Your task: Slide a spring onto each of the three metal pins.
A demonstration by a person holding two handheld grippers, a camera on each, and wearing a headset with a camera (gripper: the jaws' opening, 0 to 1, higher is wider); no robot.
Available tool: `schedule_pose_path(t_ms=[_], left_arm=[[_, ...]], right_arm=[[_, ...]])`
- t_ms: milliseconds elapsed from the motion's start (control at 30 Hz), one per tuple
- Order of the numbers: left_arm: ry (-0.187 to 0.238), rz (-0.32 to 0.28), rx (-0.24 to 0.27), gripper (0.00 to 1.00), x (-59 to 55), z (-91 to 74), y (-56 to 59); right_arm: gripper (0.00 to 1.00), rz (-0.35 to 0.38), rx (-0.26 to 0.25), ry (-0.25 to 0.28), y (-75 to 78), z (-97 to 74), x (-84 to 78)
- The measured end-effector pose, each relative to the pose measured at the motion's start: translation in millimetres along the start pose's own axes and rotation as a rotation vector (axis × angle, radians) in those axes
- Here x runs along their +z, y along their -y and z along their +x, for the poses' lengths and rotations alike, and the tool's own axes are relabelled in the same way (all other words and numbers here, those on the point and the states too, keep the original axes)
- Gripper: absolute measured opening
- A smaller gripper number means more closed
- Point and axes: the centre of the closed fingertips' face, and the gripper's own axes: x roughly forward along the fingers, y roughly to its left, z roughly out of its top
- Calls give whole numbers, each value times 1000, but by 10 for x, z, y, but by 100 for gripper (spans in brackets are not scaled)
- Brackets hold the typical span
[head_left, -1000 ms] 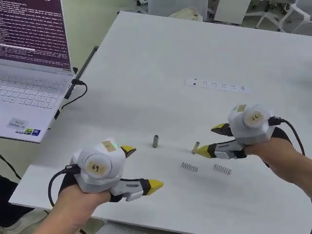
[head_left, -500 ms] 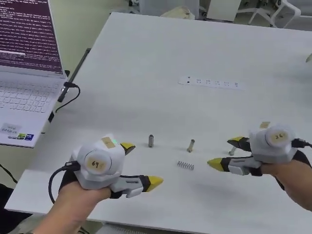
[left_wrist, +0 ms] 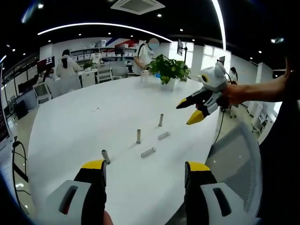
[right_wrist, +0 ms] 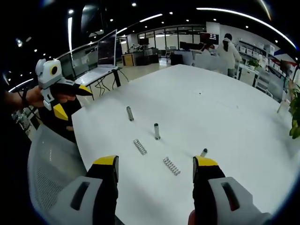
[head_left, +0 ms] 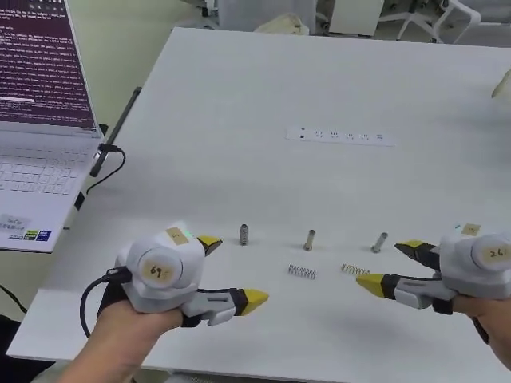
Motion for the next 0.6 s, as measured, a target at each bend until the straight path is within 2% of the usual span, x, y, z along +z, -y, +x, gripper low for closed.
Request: schedule_pose_path(t_ms=[167, 600], left_arm=[[-2, 7, -9, 64, 13, 30, 31], [-7, 15, -21, 63, 21, 75, 86]], right_arm=[[64, 15, -13, 21, -20, -76, -40], [67, 61, -30, 30, -76, -249, -252]])
